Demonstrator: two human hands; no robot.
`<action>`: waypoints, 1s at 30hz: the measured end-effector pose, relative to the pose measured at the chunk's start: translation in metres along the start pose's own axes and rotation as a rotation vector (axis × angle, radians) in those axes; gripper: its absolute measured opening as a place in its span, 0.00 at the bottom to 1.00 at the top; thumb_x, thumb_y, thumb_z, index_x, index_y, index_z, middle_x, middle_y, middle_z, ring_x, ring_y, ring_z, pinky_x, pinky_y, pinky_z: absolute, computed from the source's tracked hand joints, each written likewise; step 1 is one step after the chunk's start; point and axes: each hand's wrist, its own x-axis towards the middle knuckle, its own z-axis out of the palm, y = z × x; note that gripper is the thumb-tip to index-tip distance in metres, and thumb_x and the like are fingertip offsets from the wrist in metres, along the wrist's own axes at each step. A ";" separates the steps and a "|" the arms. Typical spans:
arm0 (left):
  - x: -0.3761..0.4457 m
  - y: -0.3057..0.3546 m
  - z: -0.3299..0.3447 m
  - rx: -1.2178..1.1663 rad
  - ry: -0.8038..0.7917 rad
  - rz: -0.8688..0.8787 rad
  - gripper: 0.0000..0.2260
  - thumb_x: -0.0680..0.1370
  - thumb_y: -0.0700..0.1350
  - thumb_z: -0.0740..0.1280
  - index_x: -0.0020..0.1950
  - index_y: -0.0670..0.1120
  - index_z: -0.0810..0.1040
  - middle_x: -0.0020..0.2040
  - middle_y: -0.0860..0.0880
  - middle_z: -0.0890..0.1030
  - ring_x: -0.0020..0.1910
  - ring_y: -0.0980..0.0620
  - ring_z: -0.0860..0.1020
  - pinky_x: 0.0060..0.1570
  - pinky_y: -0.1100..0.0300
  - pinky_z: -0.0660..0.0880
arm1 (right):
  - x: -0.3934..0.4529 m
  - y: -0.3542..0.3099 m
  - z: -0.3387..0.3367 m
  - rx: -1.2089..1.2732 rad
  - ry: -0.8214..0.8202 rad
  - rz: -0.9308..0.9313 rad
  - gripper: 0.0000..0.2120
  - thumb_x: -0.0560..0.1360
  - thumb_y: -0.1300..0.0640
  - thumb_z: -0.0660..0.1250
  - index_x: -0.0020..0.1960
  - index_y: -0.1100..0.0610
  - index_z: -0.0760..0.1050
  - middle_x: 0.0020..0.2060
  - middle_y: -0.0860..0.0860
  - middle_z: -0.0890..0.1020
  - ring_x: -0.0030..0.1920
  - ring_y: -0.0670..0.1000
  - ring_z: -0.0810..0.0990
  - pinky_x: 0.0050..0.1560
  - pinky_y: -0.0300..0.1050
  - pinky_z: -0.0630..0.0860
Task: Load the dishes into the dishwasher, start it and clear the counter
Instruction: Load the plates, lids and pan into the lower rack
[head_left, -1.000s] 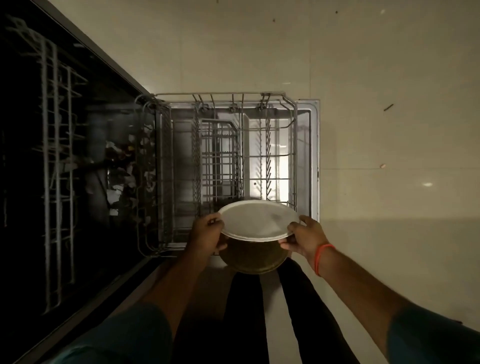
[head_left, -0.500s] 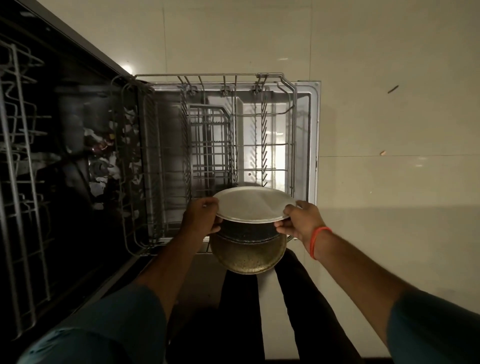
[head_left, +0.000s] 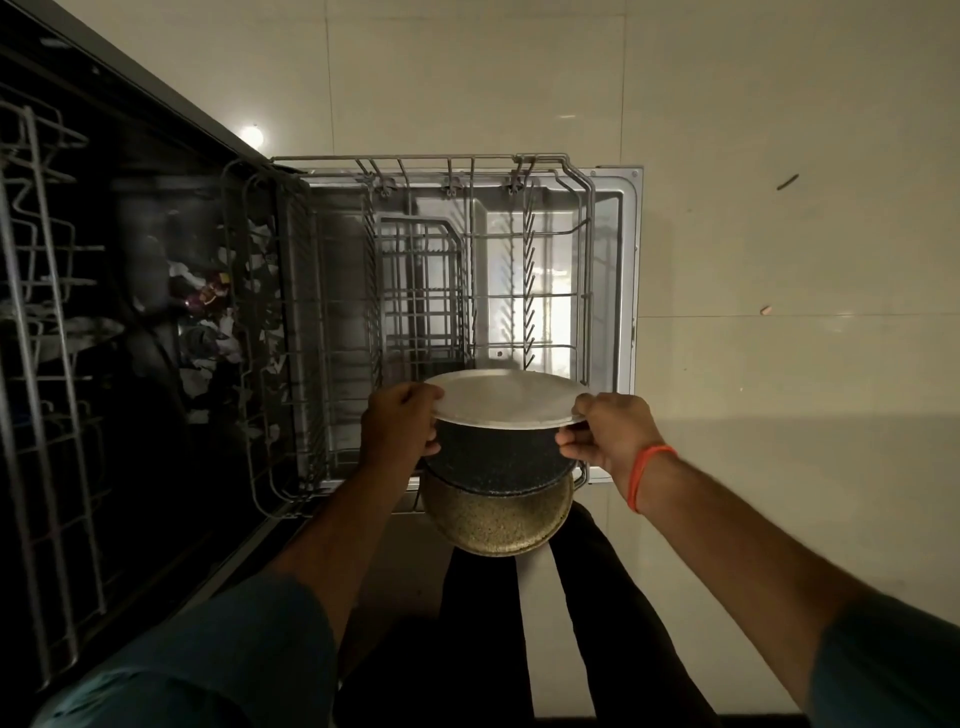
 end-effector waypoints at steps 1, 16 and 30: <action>0.000 0.001 0.001 -0.003 -0.019 -0.015 0.04 0.80 0.42 0.68 0.48 0.45 0.82 0.33 0.47 0.77 0.28 0.54 0.75 0.32 0.57 0.77 | 0.001 -0.001 -0.001 0.001 0.002 0.005 0.09 0.80 0.65 0.62 0.59 0.67 0.73 0.25 0.55 0.80 0.24 0.49 0.81 0.25 0.42 0.79; 0.013 0.014 0.007 -0.106 -0.078 -0.231 0.05 0.82 0.44 0.66 0.56 0.43 0.79 0.37 0.46 0.77 0.34 0.54 0.76 0.30 0.61 0.78 | 0.028 -0.035 0.008 -0.050 -0.030 0.021 0.06 0.82 0.63 0.62 0.54 0.65 0.74 0.31 0.56 0.81 0.26 0.49 0.82 0.27 0.42 0.81; 0.033 0.038 0.015 -0.183 -0.157 -0.263 0.08 0.83 0.46 0.65 0.58 0.44 0.80 0.42 0.48 0.82 0.38 0.55 0.81 0.34 0.58 0.80 | 0.043 -0.036 0.013 0.048 -0.012 -0.045 0.27 0.83 0.62 0.63 0.77 0.50 0.57 0.46 0.58 0.82 0.34 0.53 0.83 0.33 0.46 0.83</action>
